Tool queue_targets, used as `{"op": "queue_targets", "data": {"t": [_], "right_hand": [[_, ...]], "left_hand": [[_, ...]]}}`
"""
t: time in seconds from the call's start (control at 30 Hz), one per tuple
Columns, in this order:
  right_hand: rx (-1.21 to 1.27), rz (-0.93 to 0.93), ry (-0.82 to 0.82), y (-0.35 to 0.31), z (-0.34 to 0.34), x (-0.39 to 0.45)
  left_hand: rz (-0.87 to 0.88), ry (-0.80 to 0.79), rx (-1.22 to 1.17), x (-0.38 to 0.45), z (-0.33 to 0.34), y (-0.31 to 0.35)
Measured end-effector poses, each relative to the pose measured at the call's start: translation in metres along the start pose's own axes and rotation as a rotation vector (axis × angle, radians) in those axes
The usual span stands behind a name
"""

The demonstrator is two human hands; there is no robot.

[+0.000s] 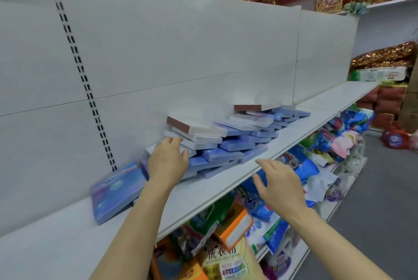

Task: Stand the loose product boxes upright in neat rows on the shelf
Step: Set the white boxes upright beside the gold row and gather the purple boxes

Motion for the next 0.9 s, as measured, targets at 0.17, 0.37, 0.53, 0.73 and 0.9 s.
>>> {"op": "queue_targets", "data": {"t": [0.17,0.37,0.53,0.73,0.9], "right_hand": [[-0.012,0.029,0.030,0.043,0.022,0.032],[-0.030,0.031,0.036,0.098,0.050,0.070],[-0.024,0.006,0.016,0.153,0.091,0.119],[0.006,-0.039,-0.026,0.216,0.147,0.198],[-0.019,-0.139,-0.161,0.243,0.205,0.276]], "left_hand": [[-0.184,0.015,-0.127,0.070,0.017,0.002],[-0.506,-0.067,-0.244,0.125,0.052,-0.017],[-0.730,0.055,-0.738,0.146,0.071,-0.023],[-0.870,0.277,-0.846,0.163,0.069,-0.021],[-0.874,0.492,-1.079,0.155,0.076,-0.025]]}}
Point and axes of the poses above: each hand's wrist, its own x-axis towards the middle knuckle, its own z-axis out of the palm, y = z × x, the point moved 2 cm from there along x, towards the middle knuckle, and after that the axes turned 9 degrees about z, right-handed, at the moved point
